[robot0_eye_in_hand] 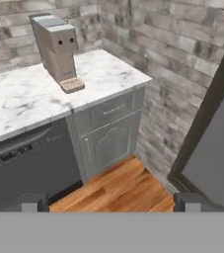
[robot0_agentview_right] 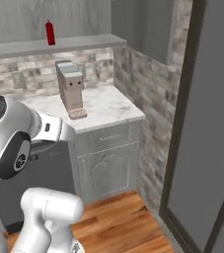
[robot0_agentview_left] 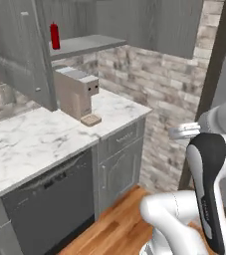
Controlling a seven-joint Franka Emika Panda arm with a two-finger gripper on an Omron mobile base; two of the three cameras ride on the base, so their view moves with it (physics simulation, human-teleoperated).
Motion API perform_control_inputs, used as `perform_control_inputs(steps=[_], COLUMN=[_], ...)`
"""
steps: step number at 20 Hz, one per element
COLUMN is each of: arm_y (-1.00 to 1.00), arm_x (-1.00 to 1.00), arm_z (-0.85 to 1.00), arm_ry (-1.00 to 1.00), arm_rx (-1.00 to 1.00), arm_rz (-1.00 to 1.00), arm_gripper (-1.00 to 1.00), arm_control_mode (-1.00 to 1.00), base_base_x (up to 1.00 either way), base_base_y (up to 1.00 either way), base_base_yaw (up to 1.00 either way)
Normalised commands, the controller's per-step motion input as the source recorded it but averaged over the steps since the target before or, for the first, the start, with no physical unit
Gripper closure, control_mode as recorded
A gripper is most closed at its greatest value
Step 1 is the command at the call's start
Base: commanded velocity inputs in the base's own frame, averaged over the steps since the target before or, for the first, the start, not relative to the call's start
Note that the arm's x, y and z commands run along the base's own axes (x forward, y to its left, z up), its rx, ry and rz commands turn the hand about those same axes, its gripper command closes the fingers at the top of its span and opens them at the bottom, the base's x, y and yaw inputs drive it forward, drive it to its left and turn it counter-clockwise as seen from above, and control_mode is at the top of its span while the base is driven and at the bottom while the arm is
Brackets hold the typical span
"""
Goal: Take 2 condiments from the cabinet and move them on the counter near the stove.Make sure the condiments are lined up with each other, next to each other.
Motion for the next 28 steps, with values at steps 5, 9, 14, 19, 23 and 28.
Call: perform_control_inputs(steps=[5, 9, 14, 19, 23, 28], arm_y=[0.00, 0.00, 0.00, 0.00, 0.00, 0.00], arm_x=[0.00, 0.00, 0.00, 0.00, 0.00, 0.00], arm_z=[0.00, 0.00, 0.00, 0.00, 0.00, 0.00], arm_ry=[0.00, 0.00, 0.00, 0.00, 0.00, 0.00], arm_rx=[0.00, 0.00, 0.00, 0.00, 0.00, 0.00], arm_rz=[0.00, 0.00, 0.00, 0.00, 0.00, 0.00], arm_gripper=[-1.00, -1.00, -1.00, -1.00, -1.00, -1.00], arm_control_mode=[1.00, 1.00, 1.00, 1.00, 1.00, 1.00], base_base_x=[0.02, 0.17, 0.03, 0.00, 0.00, 0.00], base_base_y=[-0.25, -0.42, -0.36, -0.34, -0.33, -0.62], base_base_yaw=[0.87, 0.82, 0.32, 0.07, 0.02, 0.00])
